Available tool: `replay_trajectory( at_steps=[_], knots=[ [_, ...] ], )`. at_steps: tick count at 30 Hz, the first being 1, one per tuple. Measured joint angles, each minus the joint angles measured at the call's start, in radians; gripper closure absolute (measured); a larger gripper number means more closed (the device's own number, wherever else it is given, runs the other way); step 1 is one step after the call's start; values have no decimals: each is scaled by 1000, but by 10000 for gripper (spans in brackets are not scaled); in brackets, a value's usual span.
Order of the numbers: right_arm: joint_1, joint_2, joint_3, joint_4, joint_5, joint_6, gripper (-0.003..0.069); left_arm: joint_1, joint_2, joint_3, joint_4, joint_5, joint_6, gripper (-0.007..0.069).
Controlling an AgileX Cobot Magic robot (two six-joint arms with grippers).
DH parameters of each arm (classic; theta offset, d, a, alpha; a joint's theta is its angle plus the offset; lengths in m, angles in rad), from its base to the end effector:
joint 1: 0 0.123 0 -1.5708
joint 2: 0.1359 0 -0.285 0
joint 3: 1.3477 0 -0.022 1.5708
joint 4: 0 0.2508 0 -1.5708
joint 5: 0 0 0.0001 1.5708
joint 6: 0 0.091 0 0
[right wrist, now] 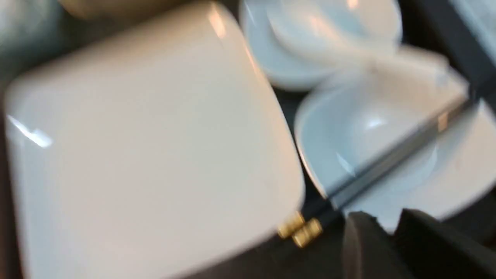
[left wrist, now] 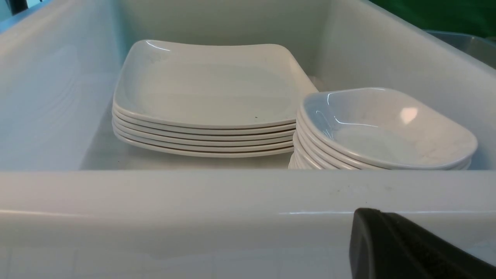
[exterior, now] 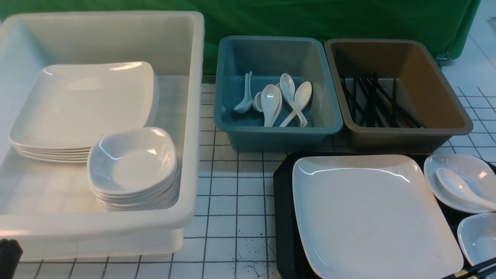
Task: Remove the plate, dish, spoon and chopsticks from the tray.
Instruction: Use the right arm to grab a pair of chopsticks from the plate
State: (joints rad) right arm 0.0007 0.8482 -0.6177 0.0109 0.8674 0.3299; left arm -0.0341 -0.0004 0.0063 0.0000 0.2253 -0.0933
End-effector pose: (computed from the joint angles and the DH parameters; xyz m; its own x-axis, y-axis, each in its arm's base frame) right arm 0.1419 0.0009 0.2692 -0.8012 0.3300 -0.4991 0.2753 0.9439 0.1823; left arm 0.0558 -0.0019 0.1906 -0.1460 -0.0882 -0.9853 0.0206 0.9955 -0.0922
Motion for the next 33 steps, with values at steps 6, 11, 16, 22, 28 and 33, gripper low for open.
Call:
replay_trajectory(
  at_steps=[6,11,16,22,28,33],
  knots=[
    [0,369,-107,-36,18,121,356,0,0,0,0,0,0,620],
    [0,495,-188,-100,13,286,290,0,0,0,0,0,0,620],
    [0,565,-210,-105,-16,380,181,0,0,0,5,0,0,620],
    [0,653,-210,-107,-2,460,127,0,0,0,0,0,0,620],
    [0,680,-210,-107,2,515,125,0,0,0,5,0,0,620],
    [0,700,-210,-107,-1,551,125,0,0,0,0,0,0,620]
  ],
)
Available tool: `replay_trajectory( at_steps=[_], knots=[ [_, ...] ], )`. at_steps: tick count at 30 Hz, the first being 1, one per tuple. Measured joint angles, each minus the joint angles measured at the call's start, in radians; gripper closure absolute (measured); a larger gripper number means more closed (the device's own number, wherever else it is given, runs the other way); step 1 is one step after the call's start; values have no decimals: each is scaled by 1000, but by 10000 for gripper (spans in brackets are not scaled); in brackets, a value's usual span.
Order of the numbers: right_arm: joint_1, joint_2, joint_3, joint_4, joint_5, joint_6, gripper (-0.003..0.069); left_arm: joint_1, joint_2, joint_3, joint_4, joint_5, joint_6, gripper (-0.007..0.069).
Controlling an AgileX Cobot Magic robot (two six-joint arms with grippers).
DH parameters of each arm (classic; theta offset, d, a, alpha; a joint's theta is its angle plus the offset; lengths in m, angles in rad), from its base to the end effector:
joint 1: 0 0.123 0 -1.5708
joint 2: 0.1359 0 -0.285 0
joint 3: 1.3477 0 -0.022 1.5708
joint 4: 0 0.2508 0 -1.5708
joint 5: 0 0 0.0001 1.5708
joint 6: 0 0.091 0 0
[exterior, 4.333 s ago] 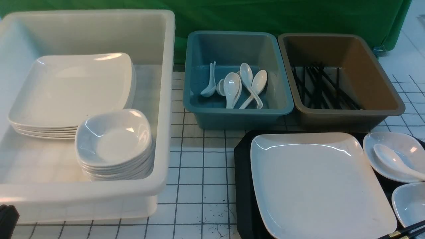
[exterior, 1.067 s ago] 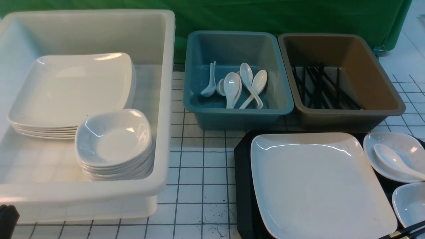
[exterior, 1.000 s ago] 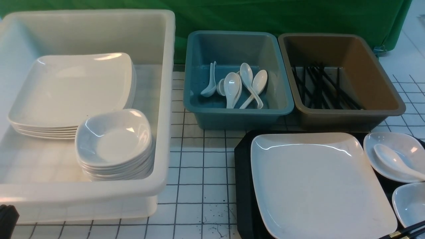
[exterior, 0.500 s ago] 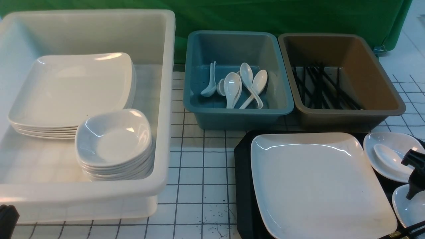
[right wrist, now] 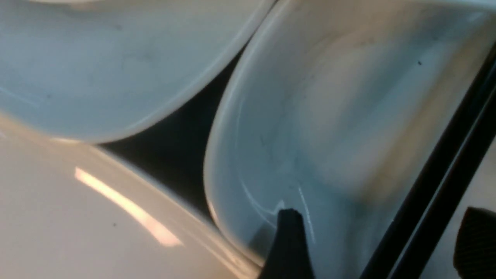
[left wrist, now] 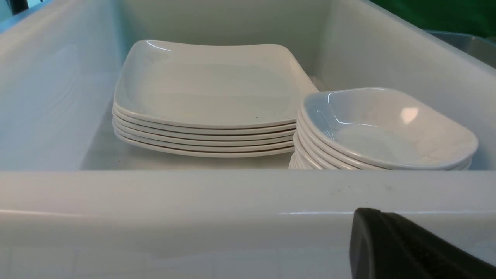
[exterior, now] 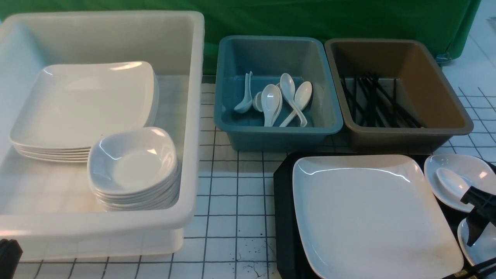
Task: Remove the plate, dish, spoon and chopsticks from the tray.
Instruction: Use the right arm to grab a pair of chopsticks from the plate, then use the right arm to put the chopsticks into the small storage box on the right
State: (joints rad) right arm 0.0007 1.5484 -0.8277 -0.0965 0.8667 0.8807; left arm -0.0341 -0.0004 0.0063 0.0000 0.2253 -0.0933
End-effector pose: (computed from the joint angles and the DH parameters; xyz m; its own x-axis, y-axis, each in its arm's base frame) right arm 0.2540 -0.0065 0.1849 -0.6784 0.7274 -0.1032 0.7311 0.6823 0.0031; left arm 0.0558 -0.0019 0.1906 -0.1460 -0.0882 -0.9853 0.0206 0.9955 -0.0922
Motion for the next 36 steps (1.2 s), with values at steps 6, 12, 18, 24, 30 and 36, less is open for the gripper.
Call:
replay_trajectory(
  at_steps=[6,12,18,24,30,36],
  knots=[
    [0,26,0,-5,-32,9,125,0,0,0,0,0,0,620],
    [-1,62,0,-23,-43,11,125,0,0,0,5,0,0,620],
    [-1,69,0,-29,-50,10,228,0,0,0,0,0,0,620],
    [-1,69,0,-29,-22,-13,532,0,0,0,5,0,0,620],
    [0,31,0,-35,68,-20,545,0,0,0,5,0,0,620],
    [0,-109,0,-71,118,-21,545,0,0,0,5,0,0,620]
  ],
)
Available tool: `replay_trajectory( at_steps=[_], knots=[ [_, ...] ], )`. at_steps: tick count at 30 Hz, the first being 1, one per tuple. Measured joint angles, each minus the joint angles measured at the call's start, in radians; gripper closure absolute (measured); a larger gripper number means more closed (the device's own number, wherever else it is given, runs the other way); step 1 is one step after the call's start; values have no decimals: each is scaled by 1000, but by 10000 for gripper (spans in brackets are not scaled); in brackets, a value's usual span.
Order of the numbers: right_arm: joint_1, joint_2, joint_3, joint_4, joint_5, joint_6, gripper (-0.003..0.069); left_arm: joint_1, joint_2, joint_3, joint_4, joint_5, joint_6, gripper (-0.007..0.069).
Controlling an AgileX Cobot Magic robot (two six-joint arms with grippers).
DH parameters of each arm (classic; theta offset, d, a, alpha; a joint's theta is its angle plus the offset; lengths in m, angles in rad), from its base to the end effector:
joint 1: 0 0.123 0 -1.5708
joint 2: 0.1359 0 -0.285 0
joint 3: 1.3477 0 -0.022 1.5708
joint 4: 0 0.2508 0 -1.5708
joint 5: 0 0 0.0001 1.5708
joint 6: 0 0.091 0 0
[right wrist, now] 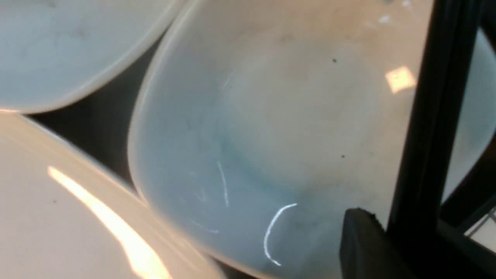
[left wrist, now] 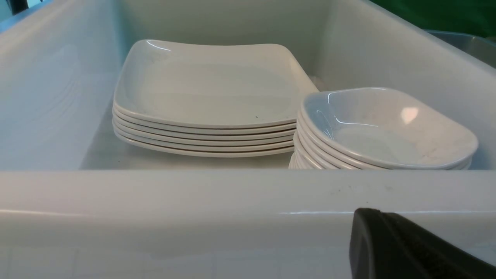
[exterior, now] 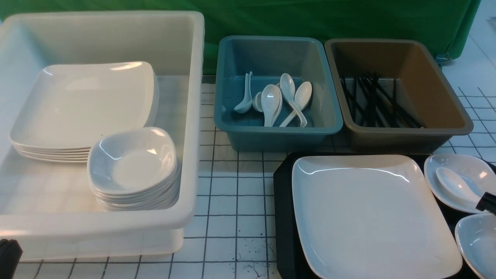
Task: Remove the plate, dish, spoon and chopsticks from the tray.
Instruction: Use the right arm to put the chopsticks into the small storage box on the right
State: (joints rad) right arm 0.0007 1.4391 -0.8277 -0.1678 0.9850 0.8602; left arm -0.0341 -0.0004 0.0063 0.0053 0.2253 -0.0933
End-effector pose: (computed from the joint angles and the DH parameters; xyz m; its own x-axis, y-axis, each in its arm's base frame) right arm 0.2354 -0.0125 0.2116 -0.7124 0.6866 -0.1454 0.6986 0.7136 -0.0528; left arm 0.0558 -0.0018 0.1906 -0.1458 -0.0831 -0.9858 0.0202 0.9960 -0.0869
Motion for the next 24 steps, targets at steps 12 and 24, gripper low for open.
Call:
replay_trajectory(
  at_steps=[12,24],
  knots=[
    [0,-190,-262,2,-180,-86,545,0,0,0,-5,0,0,620],
    [0,107,-550,160,-579,-522,545,0,0,0,-5,0,0,620]
  ],
)
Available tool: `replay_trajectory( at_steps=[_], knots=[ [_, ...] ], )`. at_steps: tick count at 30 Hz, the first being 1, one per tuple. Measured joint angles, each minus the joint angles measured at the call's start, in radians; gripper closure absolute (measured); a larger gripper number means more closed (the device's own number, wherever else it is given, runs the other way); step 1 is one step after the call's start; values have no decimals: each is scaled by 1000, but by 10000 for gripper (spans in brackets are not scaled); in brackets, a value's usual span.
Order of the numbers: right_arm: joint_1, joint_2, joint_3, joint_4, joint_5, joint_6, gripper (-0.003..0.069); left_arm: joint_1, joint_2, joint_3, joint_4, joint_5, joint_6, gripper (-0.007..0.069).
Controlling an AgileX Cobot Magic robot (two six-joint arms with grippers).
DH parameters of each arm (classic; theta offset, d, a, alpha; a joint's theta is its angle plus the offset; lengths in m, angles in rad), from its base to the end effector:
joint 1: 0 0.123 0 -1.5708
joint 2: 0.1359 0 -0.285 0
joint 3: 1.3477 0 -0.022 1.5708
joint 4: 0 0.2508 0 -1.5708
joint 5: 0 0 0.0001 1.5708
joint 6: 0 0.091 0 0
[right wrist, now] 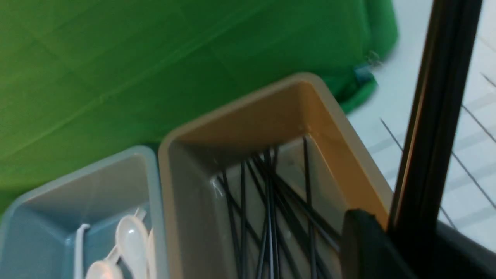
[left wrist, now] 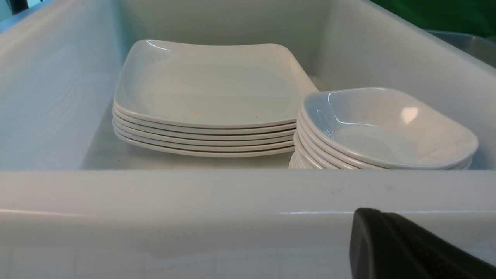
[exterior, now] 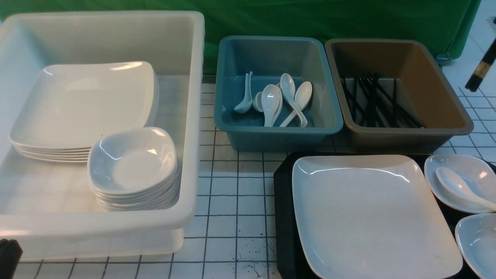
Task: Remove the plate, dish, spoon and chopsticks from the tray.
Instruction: Use the right arm to put the chopsticks into the small storage box on the right, then use the right arm to grab a soup spoon from the plate
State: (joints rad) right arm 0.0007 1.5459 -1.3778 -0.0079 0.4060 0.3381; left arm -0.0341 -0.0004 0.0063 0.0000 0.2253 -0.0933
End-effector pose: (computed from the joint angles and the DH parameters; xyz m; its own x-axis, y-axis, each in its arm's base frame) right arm 0.3637 0.0000 0.3652 -0.4418 0.3245 -0.8363 0.1539 0.9459 0.2857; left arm 0.0558 -0.0019 0.1906 -0.1460 -0.0882 -0.9853 0.0206 0.9955 -0.0922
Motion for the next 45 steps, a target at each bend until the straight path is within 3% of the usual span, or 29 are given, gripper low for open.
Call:
replay_trajectory(
  at_steps=[4,10,13,18,24,31,33,36,40,45],
  knots=[
    [8,162,-72,8,-101,-84,545,0,0,0,0,0,0,620],
    [57,368,-165,8,-215,-308,522,0,0,0,0,0,0,620],
    [95,447,-183,8,-267,-391,448,0,0,0,5,0,0,620],
    [113,491,-184,8,-250,-408,385,0,0,0,5,0,0,620],
    [122,459,-184,8,-69,-413,381,0,0,0,5,0,0,620],
    [121,258,-184,2,297,-444,535,0,0,0,5,0,0,620],
    [120,177,-185,-37,443,-449,620,0,0,0,5,0,0,620],
    [120,119,-185,-76,642,-449,655,0,0,0,0,0,0,620],
    [119,92,-153,-109,779,-446,656,0,0,0,5,1,0,620],
    [120,98,8,-176,800,-449,564,0,0,0,0,1,0,620]
  ],
)
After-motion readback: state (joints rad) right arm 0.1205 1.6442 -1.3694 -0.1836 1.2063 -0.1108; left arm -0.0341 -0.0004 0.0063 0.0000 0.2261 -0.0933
